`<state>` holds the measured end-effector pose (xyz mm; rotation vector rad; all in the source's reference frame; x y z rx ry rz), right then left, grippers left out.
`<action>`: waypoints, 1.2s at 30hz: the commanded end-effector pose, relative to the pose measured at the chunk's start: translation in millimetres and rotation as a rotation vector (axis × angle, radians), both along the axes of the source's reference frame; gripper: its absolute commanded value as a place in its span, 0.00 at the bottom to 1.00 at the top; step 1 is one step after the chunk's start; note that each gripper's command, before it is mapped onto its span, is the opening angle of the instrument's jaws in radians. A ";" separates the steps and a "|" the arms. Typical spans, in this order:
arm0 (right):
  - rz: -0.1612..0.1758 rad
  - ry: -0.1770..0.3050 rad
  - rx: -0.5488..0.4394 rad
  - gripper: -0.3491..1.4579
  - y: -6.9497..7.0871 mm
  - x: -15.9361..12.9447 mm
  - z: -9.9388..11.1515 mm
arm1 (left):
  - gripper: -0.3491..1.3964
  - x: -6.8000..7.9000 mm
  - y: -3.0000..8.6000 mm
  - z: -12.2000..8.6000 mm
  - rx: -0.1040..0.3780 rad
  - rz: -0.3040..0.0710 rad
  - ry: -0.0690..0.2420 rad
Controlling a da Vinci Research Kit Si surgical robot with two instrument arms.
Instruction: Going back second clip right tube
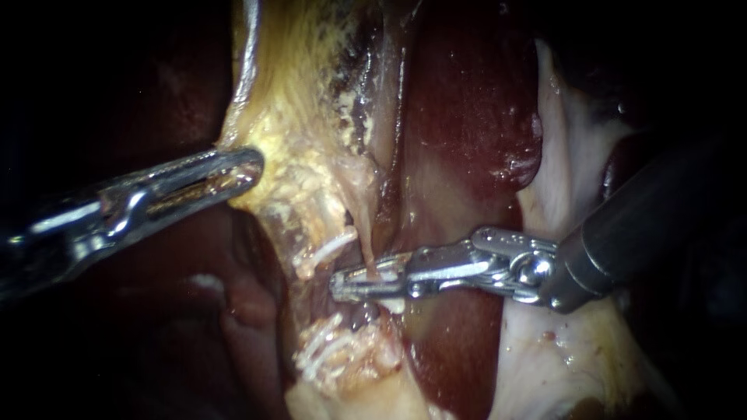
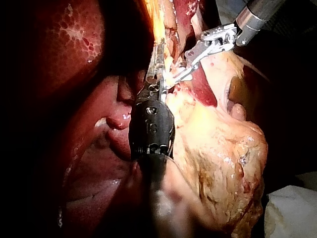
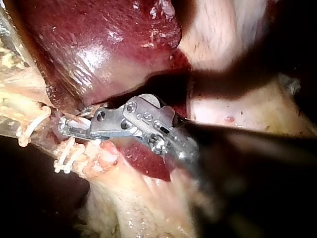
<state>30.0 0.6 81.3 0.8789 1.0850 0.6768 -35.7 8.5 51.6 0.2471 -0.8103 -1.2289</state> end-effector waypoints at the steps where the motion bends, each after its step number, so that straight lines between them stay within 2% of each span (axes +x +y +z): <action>1: -0.002 0.001 0.000 0.00 0.0 0.1 0.0 | 0.00 0.0 0.0 0.0 -0.001 0.000 0.001; 6: -0.008 0.005 0.003 0.00 -0.2 0.6 -0.3 | 0.00 0.7 0.1 -0.1 0.011 -0.047 0.019; 15: -0.012 0.007 0.005 0.00 -0.2 1.0 -0.3 | 0.00 1.8 0.5 -0.3 0.015 -0.082 0.042; 17: -0.016 0.006 0.005 0.23 -0.2 1.1 -0.3 | 0.00 1.9 0.6 -0.2 0.015 -0.085 0.044; 19: -0.019 0.020 -0.027 0.41 -0.2 1.3 -0.3 | 0.00 2.1 0.6 -0.2 0.015 -0.089 0.047; 21: -0.020 0.038 -0.059 0.48 -0.1 1.5 -0.3 | 0.00 2.1 0.7 -0.1 0.015 -0.091 0.049; 25: 0.026 0.031 -0.120 0.52 0.0 1.7 -0.1 | 0.00 2.2 0.7 0.0 0.016 -0.095 0.051; 36: 0.019 0.038 -0.146 0.52 1.1 0.4 1.2 | 0.00 2.2 0.7 -0.1 0.014 -0.101 0.052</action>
